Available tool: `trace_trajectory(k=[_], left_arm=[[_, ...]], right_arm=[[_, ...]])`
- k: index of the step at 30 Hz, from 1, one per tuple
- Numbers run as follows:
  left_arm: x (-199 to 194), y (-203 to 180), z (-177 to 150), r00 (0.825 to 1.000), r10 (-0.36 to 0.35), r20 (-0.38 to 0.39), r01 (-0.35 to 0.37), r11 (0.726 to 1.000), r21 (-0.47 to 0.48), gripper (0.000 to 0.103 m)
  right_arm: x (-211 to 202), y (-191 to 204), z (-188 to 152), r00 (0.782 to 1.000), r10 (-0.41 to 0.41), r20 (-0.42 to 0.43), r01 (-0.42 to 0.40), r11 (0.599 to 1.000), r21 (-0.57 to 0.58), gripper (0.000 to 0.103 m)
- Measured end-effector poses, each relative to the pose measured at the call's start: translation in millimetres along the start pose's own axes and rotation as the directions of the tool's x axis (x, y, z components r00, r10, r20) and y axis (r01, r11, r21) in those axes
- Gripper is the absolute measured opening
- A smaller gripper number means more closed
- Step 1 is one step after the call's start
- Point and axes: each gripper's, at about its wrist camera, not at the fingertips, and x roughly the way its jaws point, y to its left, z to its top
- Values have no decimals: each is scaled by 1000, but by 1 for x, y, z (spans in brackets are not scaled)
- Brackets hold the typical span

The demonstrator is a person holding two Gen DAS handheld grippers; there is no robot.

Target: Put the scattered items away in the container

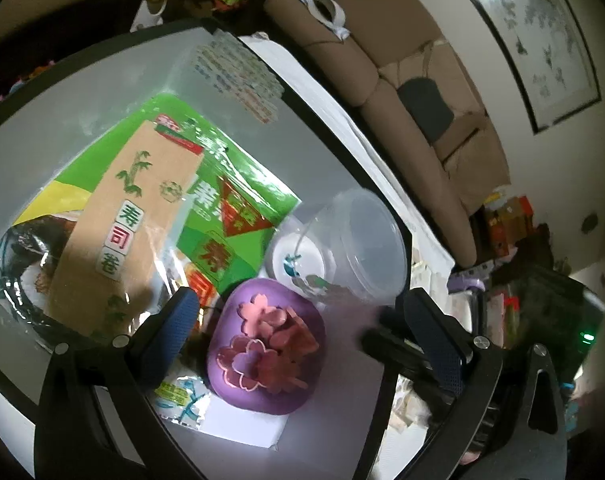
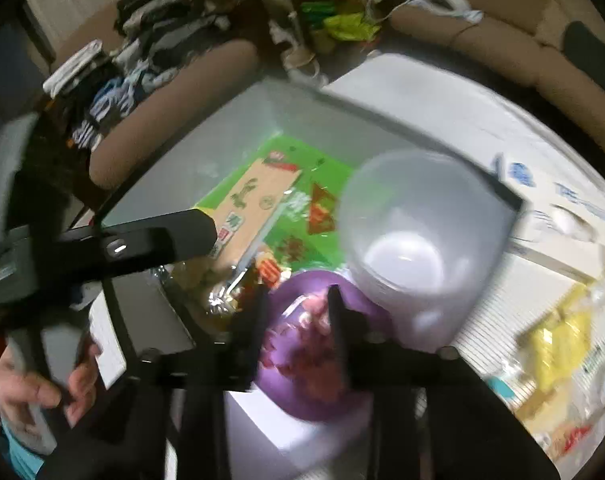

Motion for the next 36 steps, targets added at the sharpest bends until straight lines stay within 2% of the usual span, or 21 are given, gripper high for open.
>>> trace_trajectory(k=[2,4,6,11,13,21,24,28,30,33,36], left_arm=[[5,-11,-5,999,49,-9,-48,997,53,103],[9,-23,-11,991,131,8,-131,985,117,103],[12,-33,-17,983,182,26,-184,969,164,103],[12,-50,-25,957,282,70,-291,926,243,103],[9,-53,-26,944,317,91,-330,911,249,103],[-1,-59,-34,932,349,98,-363,897,254,103],[-5,-59,-40,931,350,103,-365,901,236,103],[-17,-67,-51,929,351,118,-370,890,267,103],[-23,-75,-61,921,362,143,-389,869,307,103],[-22,-85,-76,903,398,160,-428,823,374,103],[-25,-99,-87,888,414,201,-460,794,397,103]], right_arm=[[-25,-5,-13,999,-20,47,20,1000,-2,50],[-45,-7,-27,995,-48,85,49,999,-10,65],[-57,-6,-38,991,-79,105,82,996,-24,72],[-67,4,-54,987,-101,127,107,993,-42,76],[-65,8,-55,987,-103,127,110,993,-50,81],[-62,8,-63,985,-116,126,121,992,-29,81],[-69,7,-73,985,-115,129,118,993,-9,81],[-88,6,-89,983,-119,138,118,993,10,81],[-102,3,-99,980,-135,149,134,991,20,82],[-122,-4,-116,975,-147,165,141,989,48,82],[-141,-10,-137,973,-159,169,148,986,75,82]])
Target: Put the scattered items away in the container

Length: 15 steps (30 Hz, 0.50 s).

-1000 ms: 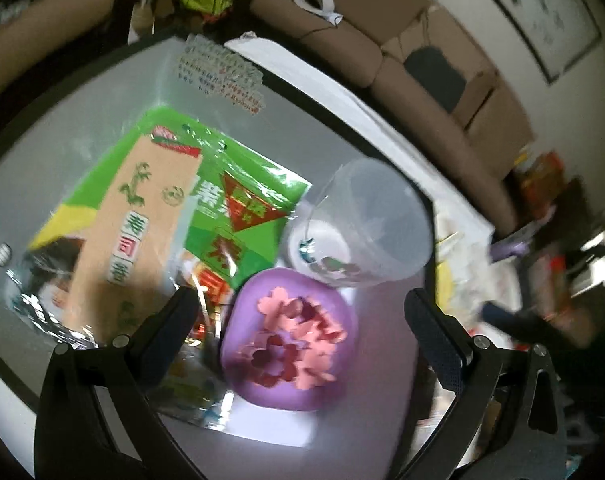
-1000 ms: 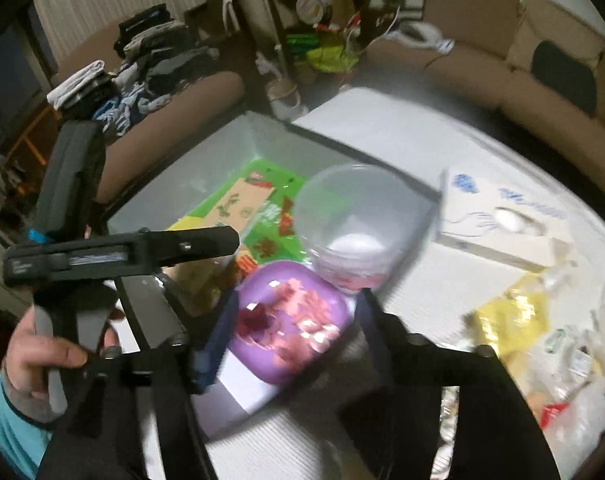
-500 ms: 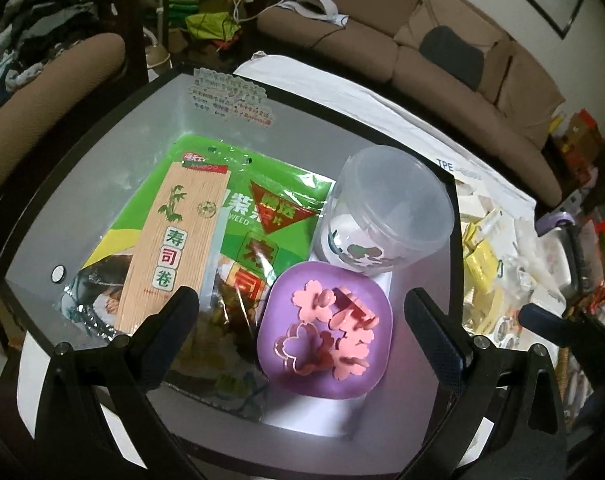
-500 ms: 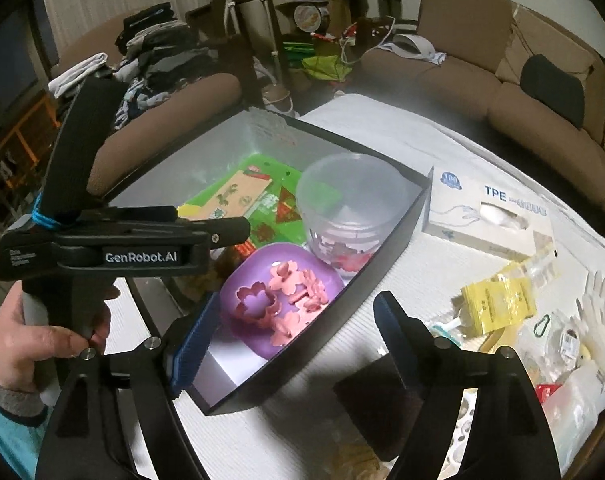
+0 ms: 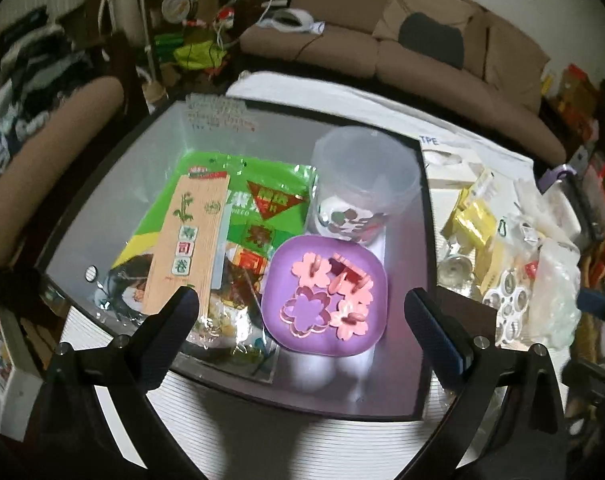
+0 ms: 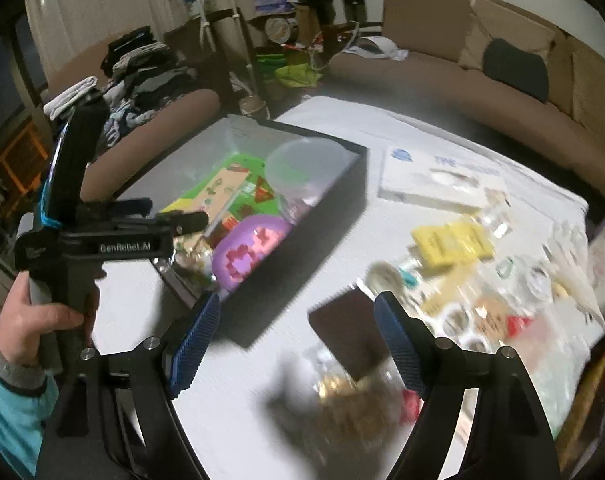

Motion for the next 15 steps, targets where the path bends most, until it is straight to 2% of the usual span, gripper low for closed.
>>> trace_trajectory(k=[3,6,11,15], left_arm=[[-9,-14,-6,999,-2,34,2,1000,2,103],[-16,-30,-23,998,-50,47,49,999,6,103],[-18,-67,-65,988,-151,4,151,986,67,103],[-15,-102,-96,983,-178,-41,183,972,148,103]], right_arm=[[-19,-11,-23,1000,-5,14,4,999,36,82],[-35,-24,-44,998,-53,26,52,997,62,82],[-61,-65,-82,989,-136,59,124,978,169,82],[-72,-102,-111,985,-154,72,128,952,278,82]])
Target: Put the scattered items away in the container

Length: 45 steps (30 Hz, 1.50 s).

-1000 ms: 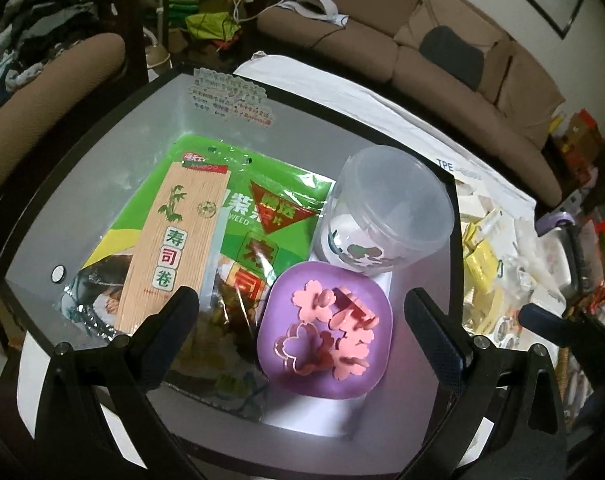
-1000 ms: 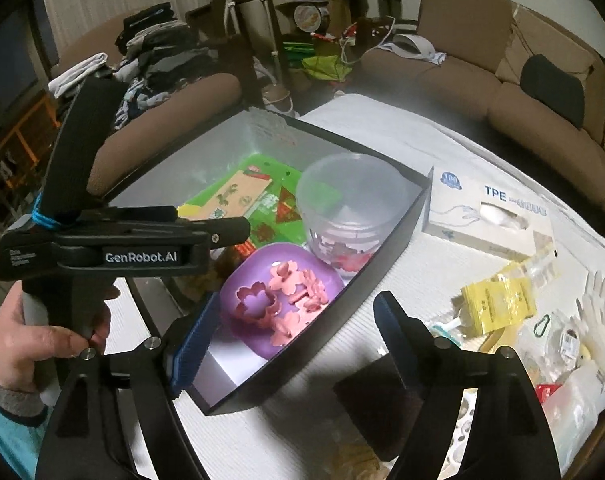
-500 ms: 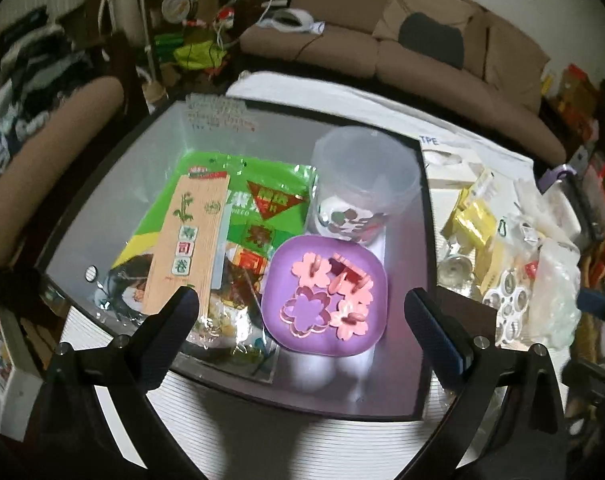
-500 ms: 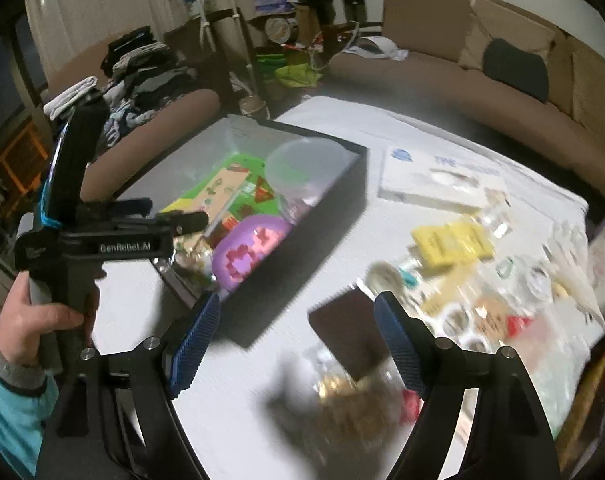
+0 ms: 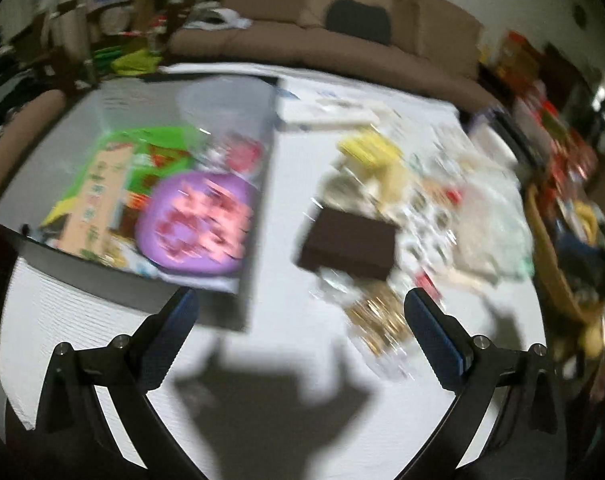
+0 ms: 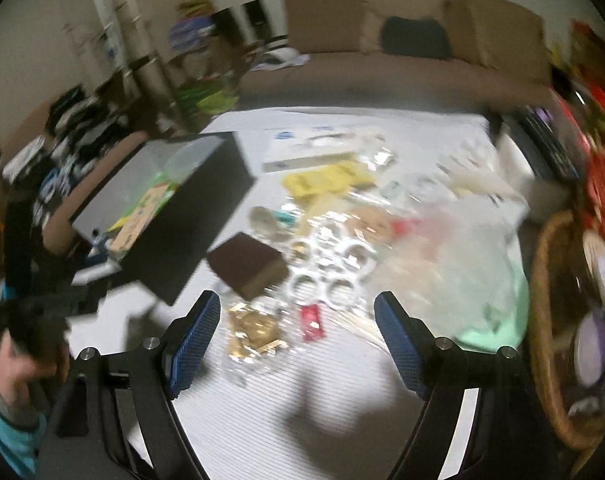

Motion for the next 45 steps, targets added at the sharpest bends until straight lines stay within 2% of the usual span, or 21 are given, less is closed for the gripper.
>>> trace_trajectory(k=[4,7,11,15,18,21,27,31,35,40,45], left_arm=[[14,-37,-23,1000,22,-18,-21,999,50,103],[27,-60,-39,996,84,-7,-83,992,96,103],[43,-68,-61,995,98,-19,-97,992,76,103],[53,-72,-79,995,103,-6,-102,992,79,103],[64,-75,-87,993,119,-3,-118,986,116,103],[77,-74,-93,992,126,-27,-122,986,111,103],[91,-82,-93,993,113,-19,-110,986,127,103],[98,-85,-85,995,98,-17,-96,990,107,103],[103,-90,-80,995,97,-7,-96,990,107,103],[105,-91,-79,996,91,3,-91,989,114,103],[106,-92,-78,996,87,5,-87,989,120,103]], right_arm=[[3,-24,-15,999,-47,-3,47,998,40,83],[13,-38,-31,989,-146,-16,147,988,53,84],[34,-57,-65,976,-216,-40,219,971,91,84],[44,-69,-97,961,-276,-23,277,955,105,84],[45,-79,-106,959,-281,-26,282,945,164,84],[46,-78,-111,948,-318,-22,318,935,158,84],[60,-72,-122,945,-325,-47,328,934,138,84],[68,-61,-128,936,-348,-43,351,929,115,90],[77,-49,-123,940,-339,-50,342,937,74,93],[84,-50,-119,938,-341,-69,346,935,81,102],[86,-50,-117,931,-358,-74,364,926,97,103]])
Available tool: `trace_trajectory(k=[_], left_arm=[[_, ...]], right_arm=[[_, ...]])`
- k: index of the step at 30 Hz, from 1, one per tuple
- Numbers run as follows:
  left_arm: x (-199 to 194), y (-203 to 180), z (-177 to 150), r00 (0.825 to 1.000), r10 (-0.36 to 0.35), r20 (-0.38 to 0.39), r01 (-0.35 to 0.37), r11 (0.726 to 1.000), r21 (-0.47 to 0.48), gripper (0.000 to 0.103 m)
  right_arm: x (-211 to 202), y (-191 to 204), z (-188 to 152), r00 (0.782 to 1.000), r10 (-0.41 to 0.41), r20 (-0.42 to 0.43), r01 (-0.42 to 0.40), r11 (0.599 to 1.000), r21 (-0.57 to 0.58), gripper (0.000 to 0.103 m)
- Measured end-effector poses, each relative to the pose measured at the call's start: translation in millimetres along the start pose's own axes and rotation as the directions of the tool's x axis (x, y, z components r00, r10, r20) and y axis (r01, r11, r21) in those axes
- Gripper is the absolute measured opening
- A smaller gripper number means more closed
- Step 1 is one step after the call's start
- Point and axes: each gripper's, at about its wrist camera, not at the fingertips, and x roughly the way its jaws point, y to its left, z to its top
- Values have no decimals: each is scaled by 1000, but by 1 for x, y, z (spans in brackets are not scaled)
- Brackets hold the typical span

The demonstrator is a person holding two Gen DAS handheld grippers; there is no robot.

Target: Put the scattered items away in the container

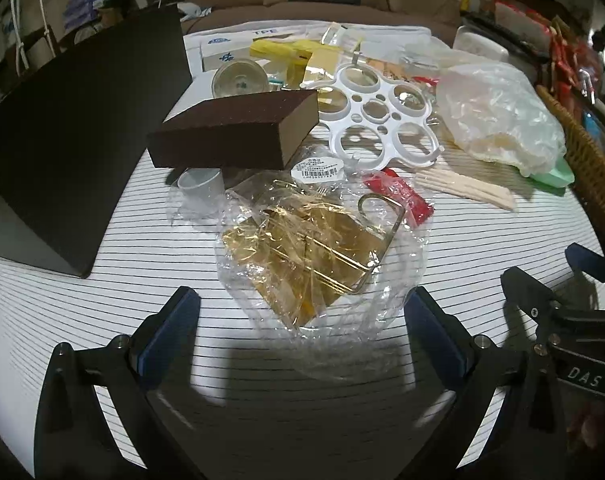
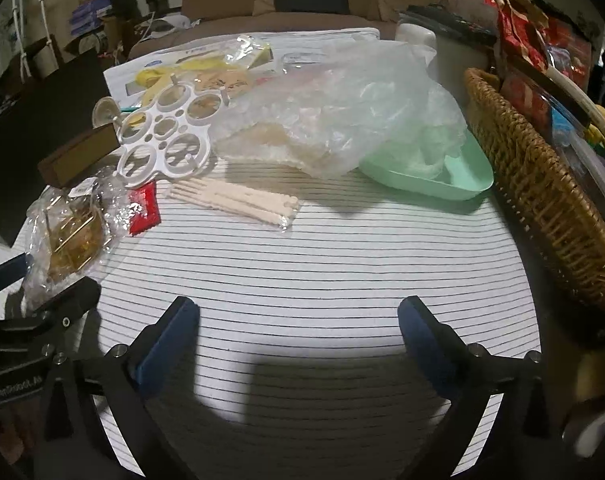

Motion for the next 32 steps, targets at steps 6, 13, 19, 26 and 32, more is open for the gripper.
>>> trace_trajectory(k=[6,13,19,26,32], left_arm=[[1,-1,2,1000,-3,0,3,1000,4,103],[1,-1,2,1000,-4,0,4,1000,3,103],[1,-1,2,1000,-4,0,4,1000,3,103],[1,-1,2,1000,-4,0,4,1000,3,103],[1,0,2,1000,-2,0,2,1000,-2,103]], right_arm=[[0,1,1,1000,-10,1,10,1000,8,103],[0,1,1,1000,-10,1,10,1000,9,103],[0,1,1,1000,-10,1,10,1000,9,103],[0,1,1,1000,-10,1,10,1000,9,103],[1,0,1,1000,-9,1,9,1000,9,103]])
